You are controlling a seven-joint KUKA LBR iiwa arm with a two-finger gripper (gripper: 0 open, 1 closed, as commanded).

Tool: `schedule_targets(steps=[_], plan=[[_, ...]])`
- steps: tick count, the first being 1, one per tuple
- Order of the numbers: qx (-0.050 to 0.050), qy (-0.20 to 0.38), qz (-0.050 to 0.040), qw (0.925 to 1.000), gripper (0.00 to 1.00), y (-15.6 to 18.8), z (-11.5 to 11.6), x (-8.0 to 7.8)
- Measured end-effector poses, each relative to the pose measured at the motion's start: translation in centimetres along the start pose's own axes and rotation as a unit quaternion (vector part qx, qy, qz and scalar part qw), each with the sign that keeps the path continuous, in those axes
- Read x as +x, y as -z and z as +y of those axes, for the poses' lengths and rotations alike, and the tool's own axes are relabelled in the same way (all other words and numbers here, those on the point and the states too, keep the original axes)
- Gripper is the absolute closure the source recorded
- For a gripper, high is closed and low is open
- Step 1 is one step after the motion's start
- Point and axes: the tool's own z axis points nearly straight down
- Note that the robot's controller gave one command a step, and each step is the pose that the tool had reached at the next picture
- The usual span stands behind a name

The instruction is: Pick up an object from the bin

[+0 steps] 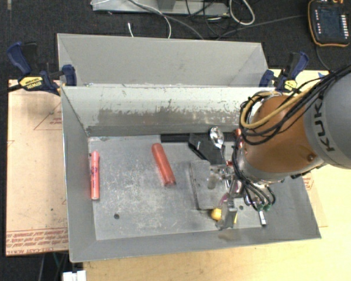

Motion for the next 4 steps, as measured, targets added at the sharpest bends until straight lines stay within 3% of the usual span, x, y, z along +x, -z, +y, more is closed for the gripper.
schedule_targets(steps=[1,2,3,4], plan=[[0.0,0.001,-0.0038,1.0,0.0,0.4,0.0,-0.2],[0.002,0.184,-0.0187,0.9827,0.0,-7.3,-3.2,-0.6],[0.0,0.134,-0.0063,0.9909,0.0,-1.9,-1.9,0.2],[0.003,0.418,-0.013,0.9083,0.0,-4.9,-2.0,0.2]])
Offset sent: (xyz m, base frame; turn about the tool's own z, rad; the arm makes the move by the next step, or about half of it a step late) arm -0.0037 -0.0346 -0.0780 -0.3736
